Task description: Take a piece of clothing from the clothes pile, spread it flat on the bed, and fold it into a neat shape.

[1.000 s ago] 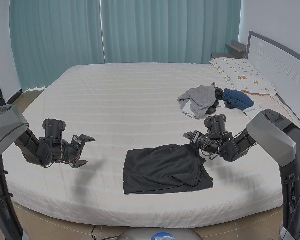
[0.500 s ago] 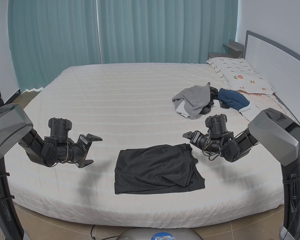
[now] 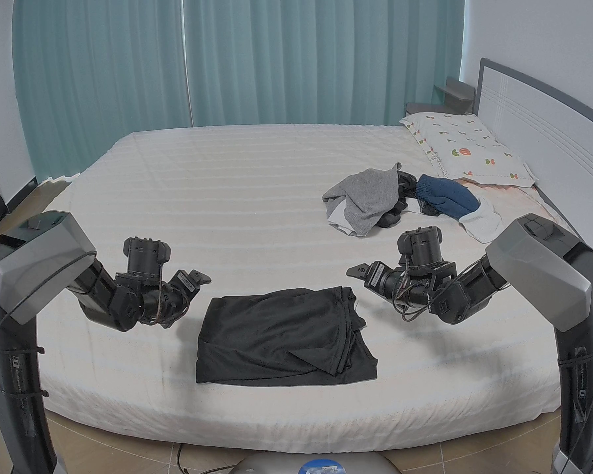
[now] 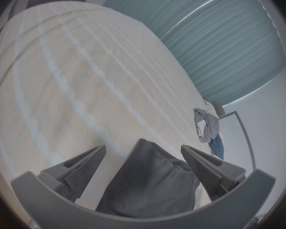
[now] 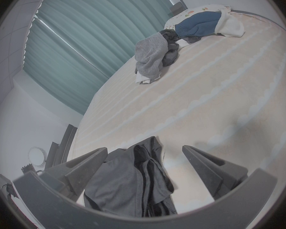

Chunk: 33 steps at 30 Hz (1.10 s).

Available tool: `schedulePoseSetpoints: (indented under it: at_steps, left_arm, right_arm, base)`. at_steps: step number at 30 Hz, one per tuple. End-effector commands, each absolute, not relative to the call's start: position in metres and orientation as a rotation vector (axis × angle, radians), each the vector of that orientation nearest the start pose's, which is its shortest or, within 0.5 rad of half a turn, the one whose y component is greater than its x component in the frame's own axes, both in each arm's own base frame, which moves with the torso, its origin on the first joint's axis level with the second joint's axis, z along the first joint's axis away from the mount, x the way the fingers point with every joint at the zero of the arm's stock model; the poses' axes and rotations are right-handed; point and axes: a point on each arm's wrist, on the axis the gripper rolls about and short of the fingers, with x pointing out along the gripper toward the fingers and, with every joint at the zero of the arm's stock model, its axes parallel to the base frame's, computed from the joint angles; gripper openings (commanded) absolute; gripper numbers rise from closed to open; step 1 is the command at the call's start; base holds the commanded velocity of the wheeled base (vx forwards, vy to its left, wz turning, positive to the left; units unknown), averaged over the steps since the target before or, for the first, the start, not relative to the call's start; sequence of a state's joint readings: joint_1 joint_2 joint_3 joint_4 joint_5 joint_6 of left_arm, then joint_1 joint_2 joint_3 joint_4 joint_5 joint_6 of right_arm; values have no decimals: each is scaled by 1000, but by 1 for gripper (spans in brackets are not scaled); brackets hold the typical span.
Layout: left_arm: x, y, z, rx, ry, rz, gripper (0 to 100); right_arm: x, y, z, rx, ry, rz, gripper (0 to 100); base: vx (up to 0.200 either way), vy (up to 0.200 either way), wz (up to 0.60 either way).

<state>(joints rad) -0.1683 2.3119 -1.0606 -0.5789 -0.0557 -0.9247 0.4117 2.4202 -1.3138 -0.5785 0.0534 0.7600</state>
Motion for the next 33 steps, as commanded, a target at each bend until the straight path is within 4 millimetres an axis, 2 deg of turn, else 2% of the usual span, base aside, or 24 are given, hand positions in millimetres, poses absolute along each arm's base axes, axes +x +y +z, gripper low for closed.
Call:
schedulePoseSetpoints:
  at_steps: [1, 8, 9, 20, 28, 33]
  left_arm:
    - [412, -86, -7, -817, 753, 97, 100]
    - [423, -95, -9, -818, 737, 72, 100]
    - [425, -96, -10, -818, 735, 70, 0]
    - [427, -97, -13, -800, 720, 120, 0]
    - [422, -91, -14, -805, 720, 161, 0]
    - [420, -90, -8, -807, 714, 159, 0]
  right_arm:
    - [416, 198, 24, 625, 673, 263, 100]
    - [417, 206, 20, 621, 676, 277, 100]
    - [417, 207, 20, 621, 676, 278, 100]
    - [422, 213, 12, 611, 677, 286, 100]
    - [425, 232, 4, 584, 672, 315, 100]
    - [426, 233, -1, 550, 671, 324, 100]
  base:
    - [0, 0, 0]
    - [0, 0, 0]
    - [0, 0, 0]
    - [0, 0, 0]
    - [0, 0, 0]
    - [0, 0, 0]
